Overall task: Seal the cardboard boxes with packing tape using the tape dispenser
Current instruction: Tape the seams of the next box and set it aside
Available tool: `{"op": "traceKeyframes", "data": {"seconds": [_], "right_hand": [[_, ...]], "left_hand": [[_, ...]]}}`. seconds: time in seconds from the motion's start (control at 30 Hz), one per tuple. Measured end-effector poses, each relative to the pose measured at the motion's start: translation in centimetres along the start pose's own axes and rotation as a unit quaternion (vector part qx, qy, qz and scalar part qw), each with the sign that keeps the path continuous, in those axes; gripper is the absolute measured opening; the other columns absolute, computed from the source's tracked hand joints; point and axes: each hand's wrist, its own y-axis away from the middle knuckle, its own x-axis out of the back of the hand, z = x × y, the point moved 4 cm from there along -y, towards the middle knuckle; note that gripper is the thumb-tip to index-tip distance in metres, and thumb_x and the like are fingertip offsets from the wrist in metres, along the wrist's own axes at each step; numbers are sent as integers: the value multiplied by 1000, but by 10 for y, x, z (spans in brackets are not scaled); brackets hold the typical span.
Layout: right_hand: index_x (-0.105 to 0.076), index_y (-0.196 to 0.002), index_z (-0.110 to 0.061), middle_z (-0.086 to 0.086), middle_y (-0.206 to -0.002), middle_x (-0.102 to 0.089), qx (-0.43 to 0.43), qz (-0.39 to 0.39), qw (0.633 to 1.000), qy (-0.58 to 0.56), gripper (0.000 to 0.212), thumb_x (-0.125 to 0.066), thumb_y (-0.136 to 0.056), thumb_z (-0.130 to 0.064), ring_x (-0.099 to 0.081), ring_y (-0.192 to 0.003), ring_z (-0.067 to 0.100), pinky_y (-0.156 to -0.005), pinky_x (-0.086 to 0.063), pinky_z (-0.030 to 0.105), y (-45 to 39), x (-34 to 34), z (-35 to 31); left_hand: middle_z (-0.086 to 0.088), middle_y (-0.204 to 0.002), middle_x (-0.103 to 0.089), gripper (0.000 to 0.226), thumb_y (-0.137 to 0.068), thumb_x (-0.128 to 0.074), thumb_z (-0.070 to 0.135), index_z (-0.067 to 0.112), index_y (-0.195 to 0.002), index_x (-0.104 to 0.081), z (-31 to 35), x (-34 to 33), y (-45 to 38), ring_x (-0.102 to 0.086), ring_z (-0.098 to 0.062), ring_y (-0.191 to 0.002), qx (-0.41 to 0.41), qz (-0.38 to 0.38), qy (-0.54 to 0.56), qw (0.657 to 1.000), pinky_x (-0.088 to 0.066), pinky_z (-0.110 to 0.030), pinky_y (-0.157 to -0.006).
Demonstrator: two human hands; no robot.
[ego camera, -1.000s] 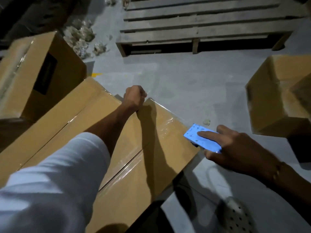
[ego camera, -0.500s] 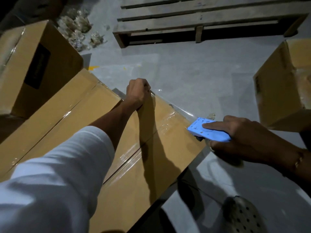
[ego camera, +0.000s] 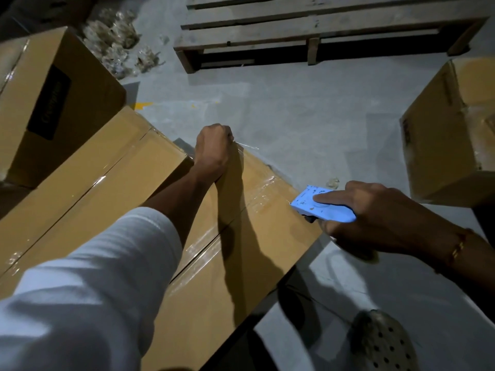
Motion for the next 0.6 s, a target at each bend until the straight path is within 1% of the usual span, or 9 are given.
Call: {"op": "traceKeyframes", "data": {"seconds": [0.07, 0.1, 0.17, 0.27, 0.3, 0.4, 0.47, 0.53, 0.6], "right_hand": [[-66, -115, -42, 0, -97, -57, -5, -10, 1000, 6, 76, -29, -54, -70, -59, -93, 25, -84, -47, 37, -1, 0, -2], [-66, -114, -40, 0, -98, -57, -8, -17, 1000, 11, 72, -32, -57, -69, -59, -94, 25, -85, -48, 37, -2, 1, -2], [-65, -112, -37, 1, -98, -57, -15, -26, 999, 17, 56, -45, -67, -62, -58, -96, 27, -88, -48, 39, -3, 3, -4], [-67, -110, -35, 3, -99, -58, -18, -37, 999, 17, 44, -52, -72, -51, -58, -97, 27, -89, -48, 40, -2, 6, -7], [-67, -111, -36, 3, -99, -59, -21, -42, 999, 13, 44, -53, -72, -50, -58, -98, 27, -89, -48, 40, -1, 8, -9], [-69, -110, -35, 4, -100, -60, -21, -36, 999, 12, 42, -54, -72, -49, -58, -97, 27, -88, -48, 40, 0, 9, -11], [-69, -109, -35, 4, -100, -60, -28, -40, 999, 13, 44, -53, -72, -52, -58, -97, 27, -88, -48, 40, -1, 9, -11], [-68, -109, -35, 3, -101, -59, -29, -45, 998, 19, 49, -49, -70, -58, -58, -98, 26, -88, -47, 39, -1, 8, -10], [-68, -111, -36, 2, -102, -59, -31, -45, 998, 28, 44, -53, -73, -53, -57, -100, 25, -89, -47, 37, -1, 7, -9]], "left_hand": [[-13, -102, -71, 23, -99, -52, 1, 5, -107, -73, 0, -1, 0, -51, -17, -78, 2, -3, -2, 1000, -38, -29, -68], [-13, -102, -71, 22, -100, -52, 2, 5, -107, -73, 0, -1, 0, -52, -17, -79, 5, -3, -1, 1000, -38, -29, -68], [-14, -103, -71, 22, -100, -52, 3, 5, -108, -73, 1, -2, 0, -57, -21, -82, 9, -7, 1, 1000, -42, -32, -69], [-16, -107, -71, 24, -100, -50, 3, 5, -109, -73, 1, -3, 2, -65, -30, -95, 19, -15, 17, 1000, -54, -39, -81], [-17, -109, -71, 25, -101, -49, 2, 4, -111, -72, 1, -3, 2, -65, -31, -98, 29, -19, 25, 999, -54, -38, -83], [-17, -113, -70, 26, -101, -48, 3, 3, -114, -72, 4, -4, 2, -64, -31, -101, 66, -43, 35, 996, -45, -32, -78], [-17, -113, -69, 26, -102, -49, 8, 1, -115, -71, 4, -6, 1, -63, -32, -101, 97, -66, 41, 992, -44, -33, -77], [-15, -105, -65, 31, -104, -47, 18, -3, -115, -67, 3, -8, 1, -60, -32, -95, 115, -97, 53, 987, -45, -37, -77], [-12, -87, -55, 38, -108, -37, 24, -6, -107, -61, 3, -11, 6, -56, -33, -91, 102, -154, 81, 979, -43, -39, -75]]}}
